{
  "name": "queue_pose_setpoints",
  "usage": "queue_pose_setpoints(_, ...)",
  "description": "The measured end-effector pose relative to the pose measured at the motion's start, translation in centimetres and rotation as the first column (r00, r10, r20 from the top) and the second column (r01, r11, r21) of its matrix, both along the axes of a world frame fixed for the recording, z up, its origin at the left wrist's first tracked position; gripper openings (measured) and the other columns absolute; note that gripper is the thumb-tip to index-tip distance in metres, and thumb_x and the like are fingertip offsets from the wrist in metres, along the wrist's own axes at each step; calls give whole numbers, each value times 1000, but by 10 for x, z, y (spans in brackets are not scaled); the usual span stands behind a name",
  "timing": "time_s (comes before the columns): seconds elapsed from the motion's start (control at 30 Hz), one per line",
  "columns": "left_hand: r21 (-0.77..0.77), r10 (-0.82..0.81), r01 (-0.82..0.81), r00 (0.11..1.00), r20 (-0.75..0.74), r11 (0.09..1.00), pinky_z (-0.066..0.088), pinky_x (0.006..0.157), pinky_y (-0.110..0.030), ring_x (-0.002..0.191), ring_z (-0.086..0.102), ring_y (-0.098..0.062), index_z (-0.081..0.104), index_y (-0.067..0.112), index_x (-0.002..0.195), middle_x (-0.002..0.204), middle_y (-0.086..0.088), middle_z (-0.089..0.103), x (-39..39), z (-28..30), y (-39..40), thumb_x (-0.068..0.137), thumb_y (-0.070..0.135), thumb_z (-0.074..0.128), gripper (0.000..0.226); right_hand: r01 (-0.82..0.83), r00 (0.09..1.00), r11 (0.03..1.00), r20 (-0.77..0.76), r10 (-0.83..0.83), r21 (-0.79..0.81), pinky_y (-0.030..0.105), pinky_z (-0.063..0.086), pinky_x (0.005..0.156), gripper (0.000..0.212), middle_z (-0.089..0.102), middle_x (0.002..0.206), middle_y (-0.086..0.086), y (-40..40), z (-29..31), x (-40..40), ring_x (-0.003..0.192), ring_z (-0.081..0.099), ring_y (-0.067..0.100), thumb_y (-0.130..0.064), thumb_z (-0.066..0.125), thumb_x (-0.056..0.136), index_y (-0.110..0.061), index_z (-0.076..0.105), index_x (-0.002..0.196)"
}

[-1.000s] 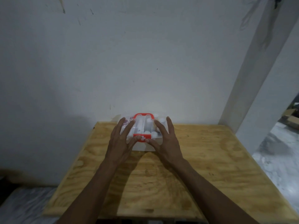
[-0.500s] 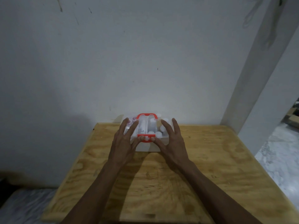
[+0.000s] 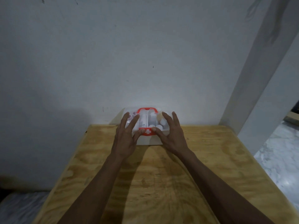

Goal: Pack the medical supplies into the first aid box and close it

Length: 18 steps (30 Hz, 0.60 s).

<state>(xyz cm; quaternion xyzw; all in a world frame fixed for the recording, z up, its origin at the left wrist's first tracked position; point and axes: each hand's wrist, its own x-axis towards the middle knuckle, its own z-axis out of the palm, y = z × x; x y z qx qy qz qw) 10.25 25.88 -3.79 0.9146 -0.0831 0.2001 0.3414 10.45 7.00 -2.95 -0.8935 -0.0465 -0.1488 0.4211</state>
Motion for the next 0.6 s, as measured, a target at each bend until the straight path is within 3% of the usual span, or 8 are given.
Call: queue_pose_setpoints(0.6,9,20,-20,999,-25,1000,41,106,-59,143,32,-29,37,33,146,161,-3,23,5,7,-4,81,72,37,76,-7,1000,1000,-8,7,20,45,29,114,79,5,166,-4,-3,2,11,148,23,23,-66,56,83,-37,25,150)
